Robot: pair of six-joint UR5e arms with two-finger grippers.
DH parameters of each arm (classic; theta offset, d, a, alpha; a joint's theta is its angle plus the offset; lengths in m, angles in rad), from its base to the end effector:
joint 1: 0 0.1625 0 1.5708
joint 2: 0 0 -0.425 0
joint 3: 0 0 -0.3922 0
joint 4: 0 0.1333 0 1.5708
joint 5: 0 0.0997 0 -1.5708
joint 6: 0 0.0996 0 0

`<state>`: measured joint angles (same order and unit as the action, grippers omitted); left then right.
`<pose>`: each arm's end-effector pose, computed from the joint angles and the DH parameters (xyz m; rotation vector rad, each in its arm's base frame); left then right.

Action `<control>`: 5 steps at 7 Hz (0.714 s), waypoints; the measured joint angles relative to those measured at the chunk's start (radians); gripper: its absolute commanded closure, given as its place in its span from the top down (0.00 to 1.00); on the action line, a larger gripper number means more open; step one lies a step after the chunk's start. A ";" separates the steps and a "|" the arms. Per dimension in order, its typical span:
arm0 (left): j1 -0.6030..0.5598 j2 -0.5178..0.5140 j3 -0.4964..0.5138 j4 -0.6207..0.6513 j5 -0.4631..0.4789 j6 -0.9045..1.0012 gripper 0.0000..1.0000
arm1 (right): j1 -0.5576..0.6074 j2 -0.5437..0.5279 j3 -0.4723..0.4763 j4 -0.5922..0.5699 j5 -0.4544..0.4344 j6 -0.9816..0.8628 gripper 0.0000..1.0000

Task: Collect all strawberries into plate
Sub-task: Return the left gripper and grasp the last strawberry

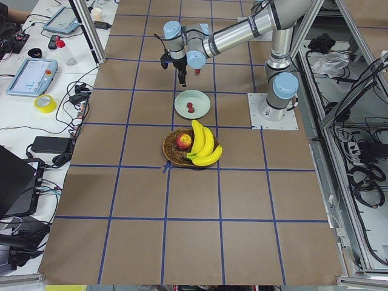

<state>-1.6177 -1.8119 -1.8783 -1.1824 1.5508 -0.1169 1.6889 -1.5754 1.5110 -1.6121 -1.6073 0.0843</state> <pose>-0.1595 -0.5117 0.2565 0.1118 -3.1226 -0.2526 0.1876 -0.4803 0.5243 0.0496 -3.1110 0.1695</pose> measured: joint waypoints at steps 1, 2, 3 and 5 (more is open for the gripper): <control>-0.045 -0.013 -0.003 0.018 -0.056 -0.143 1.00 | 0.000 0.000 0.000 -0.001 0.000 0.000 1.00; -0.081 -0.022 -0.004 0.036 -0.111 -0.264 1.00 | 0.000 0.000 0.000 -0.001 0.000 0.000 1.00; -0.113 -0.031 -0.007 0.046 -0.152 -0.361 1.00 | 0.000 0.000 0.000 -0.002 0.000 0.000 1.00; -0.151 -0.064 -0.029 0.095 -0.185 -0.502 1.00 | -0.001 0.000 0.000 -0.003 0.000 0.000 1.00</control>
<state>-1.7685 -1.8764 -1.9073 -1.0872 1.3653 -0.6187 1.6880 -1.5754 1.5110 -1.6147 -1.6069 0.0844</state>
